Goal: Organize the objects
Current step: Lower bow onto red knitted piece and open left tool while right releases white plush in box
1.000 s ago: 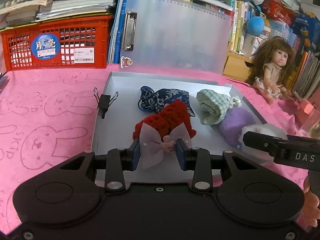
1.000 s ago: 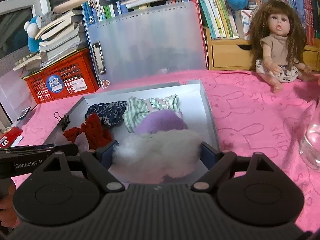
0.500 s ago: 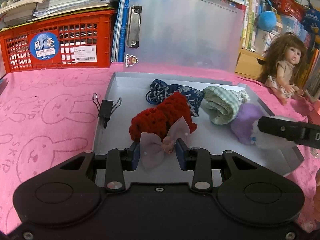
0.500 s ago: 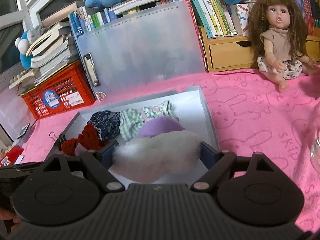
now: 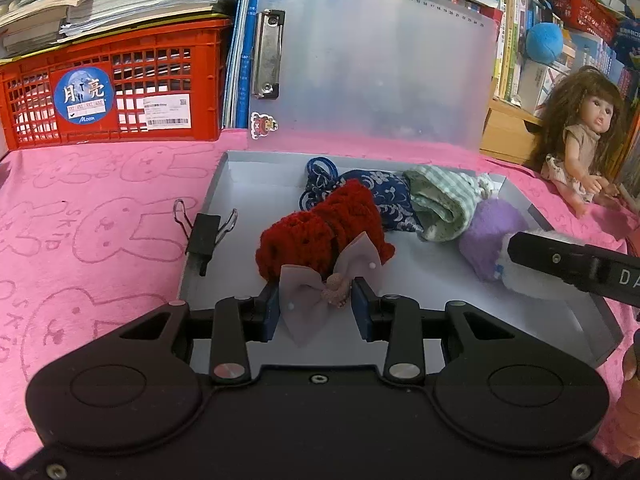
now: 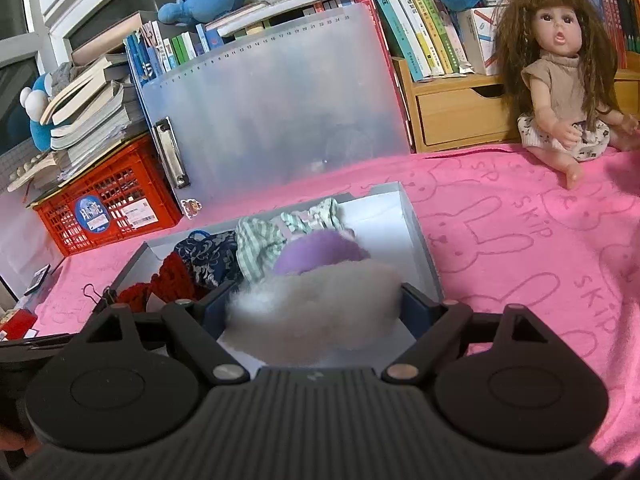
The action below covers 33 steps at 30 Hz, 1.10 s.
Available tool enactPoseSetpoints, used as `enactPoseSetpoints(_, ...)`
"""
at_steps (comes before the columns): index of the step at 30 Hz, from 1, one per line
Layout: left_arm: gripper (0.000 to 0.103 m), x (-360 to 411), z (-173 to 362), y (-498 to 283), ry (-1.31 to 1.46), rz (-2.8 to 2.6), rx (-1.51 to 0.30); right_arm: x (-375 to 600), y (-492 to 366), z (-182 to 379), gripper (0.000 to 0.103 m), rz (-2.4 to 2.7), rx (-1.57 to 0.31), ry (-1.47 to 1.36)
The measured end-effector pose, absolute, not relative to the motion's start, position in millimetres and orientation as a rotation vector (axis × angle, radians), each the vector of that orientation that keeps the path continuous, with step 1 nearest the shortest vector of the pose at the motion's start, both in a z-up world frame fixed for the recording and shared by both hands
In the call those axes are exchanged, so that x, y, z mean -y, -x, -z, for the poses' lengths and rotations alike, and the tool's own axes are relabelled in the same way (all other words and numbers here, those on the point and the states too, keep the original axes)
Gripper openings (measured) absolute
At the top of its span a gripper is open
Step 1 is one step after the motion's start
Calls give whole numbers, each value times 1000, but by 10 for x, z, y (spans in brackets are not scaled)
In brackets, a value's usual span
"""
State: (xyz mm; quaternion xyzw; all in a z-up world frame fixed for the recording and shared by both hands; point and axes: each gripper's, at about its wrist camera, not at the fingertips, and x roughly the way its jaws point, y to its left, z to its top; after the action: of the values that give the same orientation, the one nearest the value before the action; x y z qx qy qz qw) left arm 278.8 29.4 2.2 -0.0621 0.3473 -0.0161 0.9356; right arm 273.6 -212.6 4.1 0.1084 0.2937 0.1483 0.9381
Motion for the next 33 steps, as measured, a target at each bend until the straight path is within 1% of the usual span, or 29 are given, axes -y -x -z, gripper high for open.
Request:
enactPoseSetpoints(7, 35, -273, -7, -2786, 111, 36, -702, 2118, -2746, 25, 84, -294, -618, -219)
enactPoseSetpoints(17, 36, -250, 17, -2767, 87, 46, -700, 2012, -2741, 42, 84, -266, -635, -143)
enactPoseSetpoints(19, 37, -251, 15, -2764, 89, 47, -701, 1971, -2751, 45, 81, -255, -650, -111)
enactPoseSetpoints(23, 39, -261, 5, -2763, 93, 62, -710, 1907, -2765, 49, 85, -248, -681, -59)
enactPoseSetpoints(26, 44, -247, -16, -2745, 87, 73, -713, 1878, -2765, 50, 89, -248, -696, -35)
enactPoseSetpoints(27, 51, -242, -29, -2735, 82, 74, -710, 1885, -2760, 45, 89, -248, -695, -41)
enactPoseSetpoints(28, 55, -233, -47, -2722, 72, 71, -704, 1898, -2754, 40, 89, -252, -695, -53)
enactPoseSetpoints(29, 64, -225, -70, -2703, 61, 67, -694, 1915, -2748, 33, 89, -255, -694, -67)
enactPoseSetpoints(30, 69, -222, -93, -2686, 52, 65, -684, 1935, -2738, 25, 89, -256, -692, -78)
enactPoseSetpoints(33, 71, -225, -166, -2634, 40, 69, -672, 1962, -2705, -18, 89, -251, -683, -84)
